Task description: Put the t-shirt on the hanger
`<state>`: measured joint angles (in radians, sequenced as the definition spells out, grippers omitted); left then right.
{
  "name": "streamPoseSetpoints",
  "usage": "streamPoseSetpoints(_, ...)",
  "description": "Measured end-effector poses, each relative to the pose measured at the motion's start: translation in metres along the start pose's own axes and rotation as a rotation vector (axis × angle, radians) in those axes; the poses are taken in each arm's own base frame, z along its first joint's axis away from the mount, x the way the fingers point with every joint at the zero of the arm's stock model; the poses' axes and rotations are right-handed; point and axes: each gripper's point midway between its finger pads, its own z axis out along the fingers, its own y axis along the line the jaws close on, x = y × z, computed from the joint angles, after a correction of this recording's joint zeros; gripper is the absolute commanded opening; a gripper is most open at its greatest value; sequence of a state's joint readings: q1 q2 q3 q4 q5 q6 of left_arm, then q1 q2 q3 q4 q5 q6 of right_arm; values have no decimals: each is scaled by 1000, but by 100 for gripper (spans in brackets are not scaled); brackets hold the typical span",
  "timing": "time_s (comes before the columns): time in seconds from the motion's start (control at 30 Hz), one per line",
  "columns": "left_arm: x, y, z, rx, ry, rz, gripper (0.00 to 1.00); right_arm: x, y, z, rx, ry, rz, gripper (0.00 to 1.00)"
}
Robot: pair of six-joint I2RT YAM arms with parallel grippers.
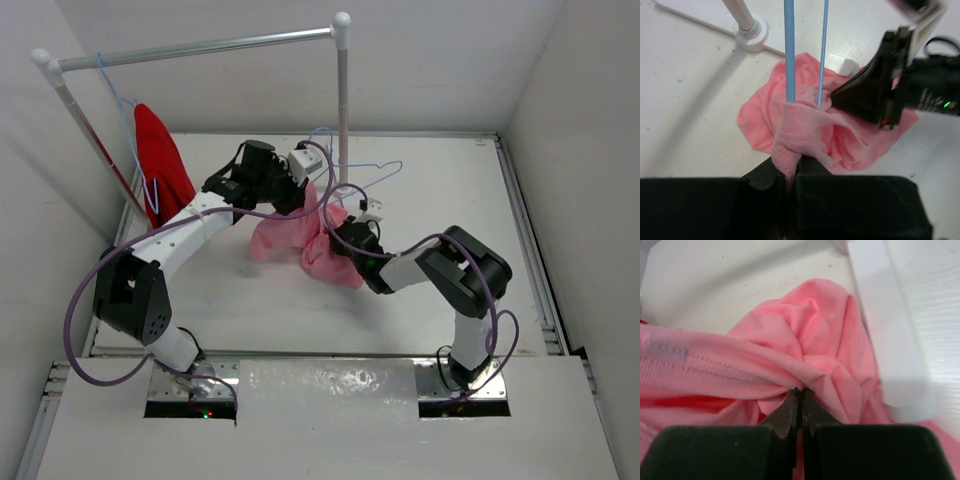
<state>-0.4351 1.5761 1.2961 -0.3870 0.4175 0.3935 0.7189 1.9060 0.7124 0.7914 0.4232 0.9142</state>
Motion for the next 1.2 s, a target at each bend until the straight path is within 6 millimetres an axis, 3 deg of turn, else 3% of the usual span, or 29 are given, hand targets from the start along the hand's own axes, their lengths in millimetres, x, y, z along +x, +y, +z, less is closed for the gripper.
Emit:
streamPoseSetpoints(0.17,9,7,1,-26,14,43,0,-23,-32,-23,-14,-10,3,0)
streamPoseSetpoints(0.27,29,10,3,-22,50,78,0,-48,-60,-35,-16,-30,50,0)
streamPoseSetpoints(0.47,55,3,-4,41,97,162,0,-83,-115,-40,21,-44,134,0)
streamPoseSetpoints(0.6,50,10,-18,29,81,218,0,-84,-161,-54,93,-47,219,0)
streamPoseSetpoints(0.67,50,13,-21,20,83,244,0,-81,-173,-59,115,-37,238,0)
streamPoseSetpoints(0.8,52,12,-21,30,88,252,0,-80,-160,-58,50,-11,217,1)
streamPoseSetpoints(0.93,51,11,-20,22,84,202,0,-76,-136,-61,-24,2,153,31)
streamPoseSetpoints(1.07,53,12,-18,6,90,145,0,-71,-102,-75,-62,-1,17,52)
streamPoseSetpoints(1.2,52,11,-17,1,85,114,0,-62,-51,-84,-147,11,-87,58)
